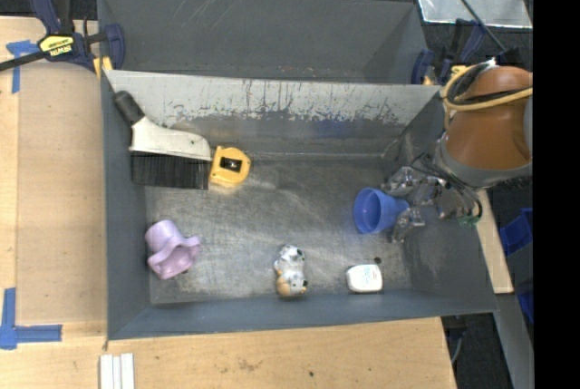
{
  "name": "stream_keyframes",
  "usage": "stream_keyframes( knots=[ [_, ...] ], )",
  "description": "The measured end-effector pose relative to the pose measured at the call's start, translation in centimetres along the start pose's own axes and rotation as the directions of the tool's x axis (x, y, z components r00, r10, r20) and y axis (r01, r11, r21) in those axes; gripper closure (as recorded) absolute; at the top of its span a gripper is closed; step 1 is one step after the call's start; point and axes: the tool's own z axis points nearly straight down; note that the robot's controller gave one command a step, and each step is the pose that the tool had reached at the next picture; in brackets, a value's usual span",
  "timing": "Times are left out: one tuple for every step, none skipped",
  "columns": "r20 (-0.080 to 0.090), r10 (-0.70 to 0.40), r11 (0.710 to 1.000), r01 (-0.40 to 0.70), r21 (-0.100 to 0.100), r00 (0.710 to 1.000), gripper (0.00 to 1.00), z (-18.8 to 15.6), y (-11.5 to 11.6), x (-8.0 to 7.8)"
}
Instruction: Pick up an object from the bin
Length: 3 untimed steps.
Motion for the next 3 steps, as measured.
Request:
stream_keyframes(
  knots=[
    [-0.005, -0.001, 1.000, 0.001, 0.000, 1.000, 1.00, -1.7, 0.0, 0.2],
    [-0.001, 0.000, 1.000, 0.000, 0.002, 1.000, 1.00, -3.8, 0.0, 0.1],
    [0.002, -0.001, 1.000, 0.001, 0.003, 1.000, 1.00, -5.0, -0.1, 0.0]
  ],
)
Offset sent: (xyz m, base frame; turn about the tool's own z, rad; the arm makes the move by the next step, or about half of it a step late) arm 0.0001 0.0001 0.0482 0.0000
